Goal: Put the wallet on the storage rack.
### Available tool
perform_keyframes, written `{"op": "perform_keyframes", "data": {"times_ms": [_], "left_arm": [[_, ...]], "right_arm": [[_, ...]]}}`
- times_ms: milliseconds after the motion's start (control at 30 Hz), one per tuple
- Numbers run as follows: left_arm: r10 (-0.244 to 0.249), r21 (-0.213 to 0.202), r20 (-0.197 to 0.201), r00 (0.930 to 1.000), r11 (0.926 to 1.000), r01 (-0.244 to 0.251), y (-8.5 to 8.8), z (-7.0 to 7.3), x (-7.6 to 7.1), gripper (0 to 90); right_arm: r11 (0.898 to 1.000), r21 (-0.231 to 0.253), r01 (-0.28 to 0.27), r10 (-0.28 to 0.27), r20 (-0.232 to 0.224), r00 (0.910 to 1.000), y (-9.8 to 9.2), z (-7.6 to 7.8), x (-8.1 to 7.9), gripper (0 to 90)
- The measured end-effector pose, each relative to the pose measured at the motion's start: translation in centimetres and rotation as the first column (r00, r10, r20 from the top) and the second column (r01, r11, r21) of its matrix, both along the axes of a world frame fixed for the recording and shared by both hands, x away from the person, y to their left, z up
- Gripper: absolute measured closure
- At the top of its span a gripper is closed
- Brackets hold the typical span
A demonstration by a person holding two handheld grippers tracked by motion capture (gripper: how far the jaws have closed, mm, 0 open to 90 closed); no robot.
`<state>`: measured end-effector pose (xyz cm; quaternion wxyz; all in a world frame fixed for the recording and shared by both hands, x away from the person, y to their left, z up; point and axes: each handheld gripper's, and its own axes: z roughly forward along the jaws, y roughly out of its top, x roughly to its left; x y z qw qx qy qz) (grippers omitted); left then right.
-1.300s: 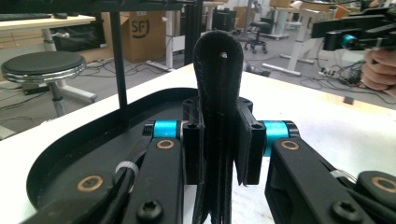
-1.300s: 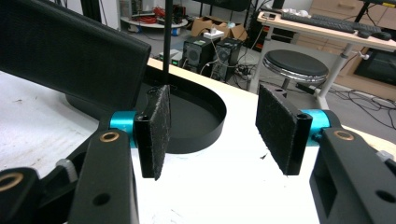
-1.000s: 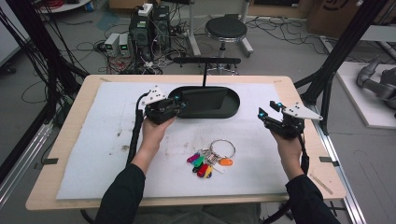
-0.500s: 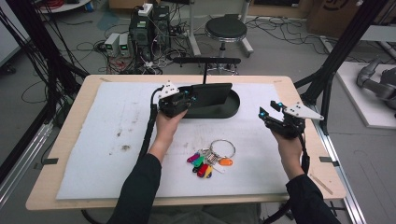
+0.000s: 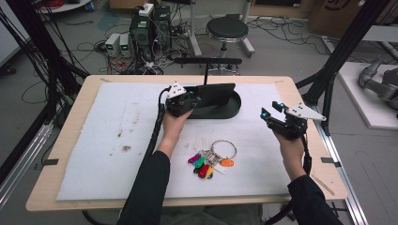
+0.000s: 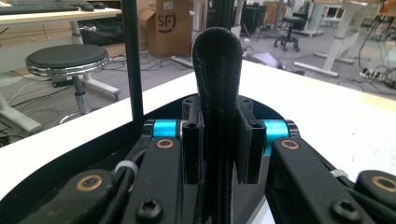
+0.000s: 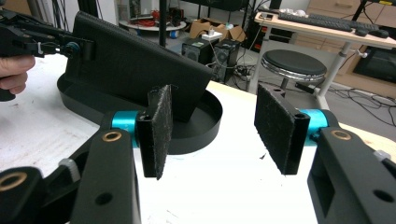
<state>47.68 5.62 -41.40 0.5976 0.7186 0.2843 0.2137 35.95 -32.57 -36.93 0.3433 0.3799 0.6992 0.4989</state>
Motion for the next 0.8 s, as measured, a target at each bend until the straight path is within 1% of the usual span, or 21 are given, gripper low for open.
{"op": "perform_keyframes", "data": {"times_ms": [67, 200, 367, 400, 467, 500, 533, 667, 800], "left_arm": [[-0.005, 0.011, -0.002, 1.0000, 0.9999, 0.005, 0.2, 0.0, 0.0, 75.2], [0.016, 0.058, -0.016, 0.9997, 0.9982, -0.015, 0.7, -0.4, 0.1, 74.6], [0.035, 0.075, -0.058, 0.9977, 0.9967, -0.031, 1.7, -1.3, 0.3, 73.5], [0.035, 0.086, -0.073, 0.9967, 0.9959, -0.029, 1.7, -1.5, 0.4, 73.3], [0.036, 0.113, -0.087, 0.9956, 0.9932, -0.027, 1.7, -1.8, 0.4, 73.2], [0.033, 0.136, -0.087, 0.9957, 0.9905, -0.021, 1.4, -2.0, 0.4, 73.2], [0.031, 0.146, -0.086, 0.9958, 0.9891, -0.018, 1.3, -2.1, 0.4, 73.2], [0.026, 0.153, -0.093, 0.9953, 0.9882, -0.012, 0.4, -2.6, 0.4, 73.3], [0.028, 0.150, -0.106, 0.9940, 0.9887, -0.012, 0.4, -2.8, 0.5, 73.1]], "right_arm": [[1.000, -0.005, 0.000, 0.000, 0.003, 1.0000, 0.0, 0.0, 0.0, 47.5], [1.000, -0.005, -0.002, 0.002, 0.001, 1.0000, 0.1, 0.0, -0.1, 47.5], [1.000, -0.005, -0.002, 0.002, -0.003, 1.0000, 0.2, 0.0, 0.0, 47.8], [1.000, -0.007, -0.005, 0.005, -0.001, 1.0000, 0.3, -0.1, 0.0, 47.8], [1.000, -0.012, -0.006, 0.006, -0.005, 1.0000, 0.3, -0.1, 0.0, 47.8], [1.000, -0.010, -0.006, 0.006, -0.005, 1.0000, 0.3, -0.1, 0.1, 47.8], [1.000, -0.014, -0.004, 0.004, -0.005, 1.0000, 0.3, -0.1, 0.0, 47.8], [1.000, -0.017, -0.007, 0.007, -0.006, 1.0000, 0.4, -0.1, 0.1, 47.8], [1.000, -0.013, -0.007, 0.007, -0.006, 1.0000, 0.3, -0.1, 0.1, 47.8]]}}
